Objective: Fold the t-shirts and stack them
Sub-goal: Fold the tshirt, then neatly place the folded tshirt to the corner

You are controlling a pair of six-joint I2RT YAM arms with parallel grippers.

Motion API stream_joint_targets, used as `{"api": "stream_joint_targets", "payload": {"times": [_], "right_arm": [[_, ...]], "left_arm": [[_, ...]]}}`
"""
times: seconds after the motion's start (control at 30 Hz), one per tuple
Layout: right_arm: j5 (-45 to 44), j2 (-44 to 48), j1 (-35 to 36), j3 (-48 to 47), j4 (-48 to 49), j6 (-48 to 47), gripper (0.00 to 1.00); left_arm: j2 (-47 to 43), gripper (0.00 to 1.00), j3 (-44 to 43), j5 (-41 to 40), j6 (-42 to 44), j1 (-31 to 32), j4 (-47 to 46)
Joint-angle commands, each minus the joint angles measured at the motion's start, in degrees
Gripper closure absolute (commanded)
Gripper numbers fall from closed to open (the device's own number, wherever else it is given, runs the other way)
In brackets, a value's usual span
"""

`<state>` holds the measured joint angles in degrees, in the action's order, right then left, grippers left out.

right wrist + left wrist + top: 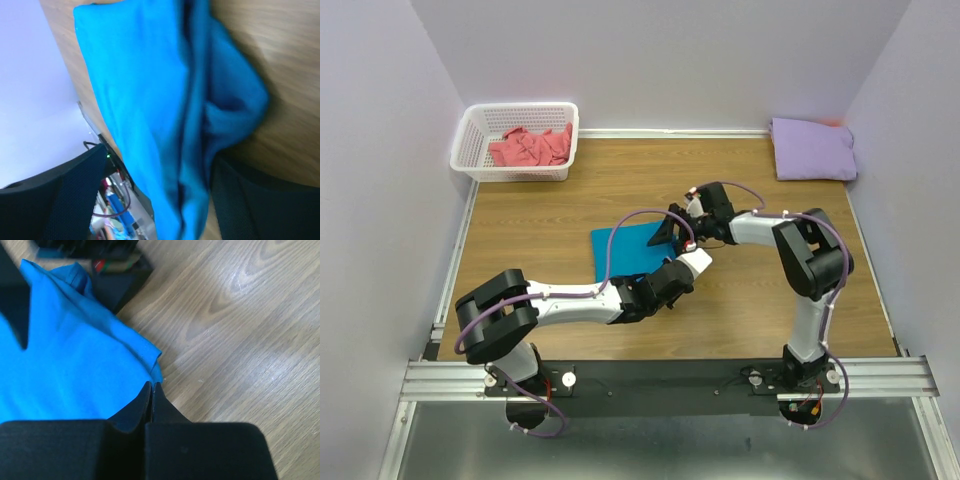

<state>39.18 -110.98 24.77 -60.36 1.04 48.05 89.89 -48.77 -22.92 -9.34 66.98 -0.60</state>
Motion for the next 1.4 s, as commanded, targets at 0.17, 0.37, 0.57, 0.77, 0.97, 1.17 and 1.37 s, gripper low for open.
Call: {"api": "stream_joint_targets", "payload": {"times": [0.17, 0.37, 0.57, 0.77, 0.97, 1.17, 1.37], "right_arm": [[-4.11, -6.18, 3.7, -3.45, 0.54, -1.29, 0.5], [-7.27, -4.78, 3.7, -3.8, -2.69, -6.99, 0.89], [-14.21, -2.84, 3.35, -8.45, -12.52, -19.12, 0.99], [-22.37, -3.98, 0.63, -16.53, -23.52, -33.18, 0.99], [-32.4, -5.21, -3.32, -22.69, -27.4, -45.14, 0.99], [-41.46, -8.89, -8.24, -33.58, -30.12, -55.68, 1.0], [-47.79, -14.96, -12.9, -46.57, -30.39, -62.28, 1.0]], "left_arm": [[-1.73, 1.0, -0.53, 0.24, -2.08, 0.17, -3.62], [-2.34, 0.83, -2.11, 0.42, -2.78, 0.17, -3.36], [-6.03, 0.63, -4.92, 1.47, -4.63, -0.8, -0.72], [-12.26, 0.46, -6.95, 3.66, -6.39, -6.31, 3.58], [-20.79, 0.42, -3.09, 8.33, -7.53, -20.71, 7.37], [-26.43, 0.37, 2.97, 7.63, -5.34, -32.86, 8.51], [-30.2, 0.29, 7.99, 7.09, -9.54, -38.42, 8.87]]}}
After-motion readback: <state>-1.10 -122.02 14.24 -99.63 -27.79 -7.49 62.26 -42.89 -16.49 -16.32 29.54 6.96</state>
